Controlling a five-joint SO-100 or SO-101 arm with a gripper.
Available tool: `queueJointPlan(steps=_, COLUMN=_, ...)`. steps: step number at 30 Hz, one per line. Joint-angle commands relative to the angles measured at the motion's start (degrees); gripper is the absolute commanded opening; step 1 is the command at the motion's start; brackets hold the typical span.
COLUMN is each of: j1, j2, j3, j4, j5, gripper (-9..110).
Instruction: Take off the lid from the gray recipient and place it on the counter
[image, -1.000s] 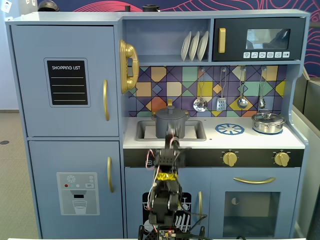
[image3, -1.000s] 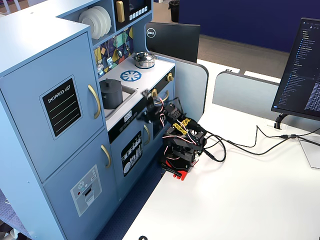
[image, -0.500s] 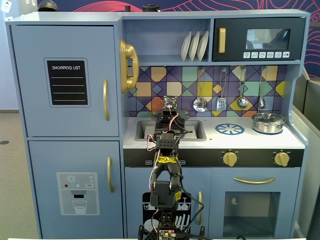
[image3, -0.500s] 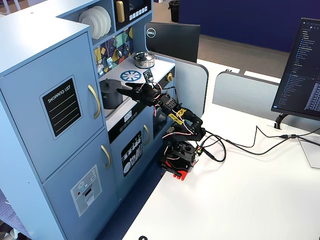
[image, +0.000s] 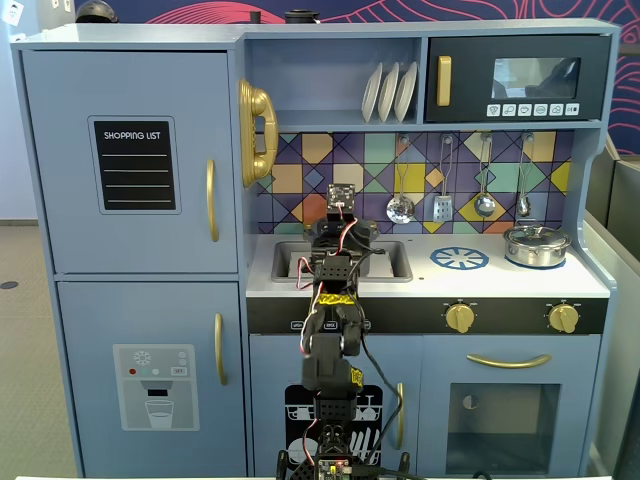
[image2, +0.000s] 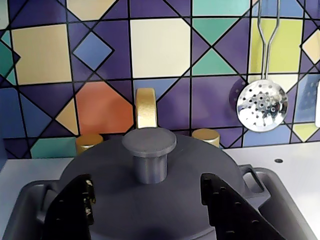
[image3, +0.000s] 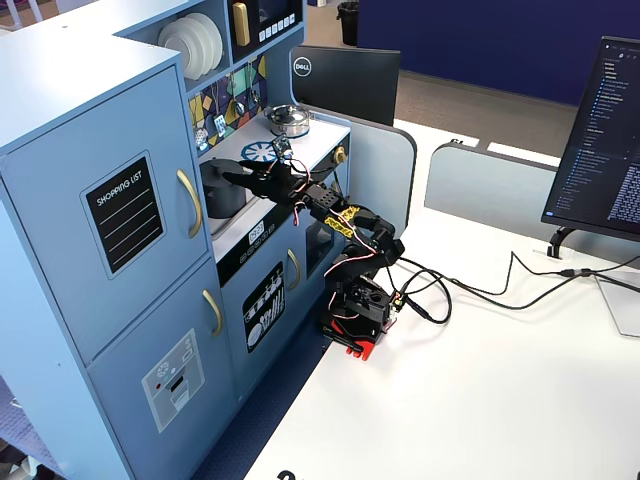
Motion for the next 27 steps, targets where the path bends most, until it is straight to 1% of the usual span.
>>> queueJointPlan(steps=1, j1=0.18, j2=-3.78, j3=-5.71, j4=-2.81, j5=-0.53, gripper=17)
queueJointPlan(steps=24, j1=-1.85, j2=-21.27, j3=-17.49, j4=-5.27, j5=-1.93, gripper=13)
queueJointPlan(steps=27, j1=-2.2, j2=-22.15, j3=-17.93, j4=-5.36, j5=-2.37, gripper=9)
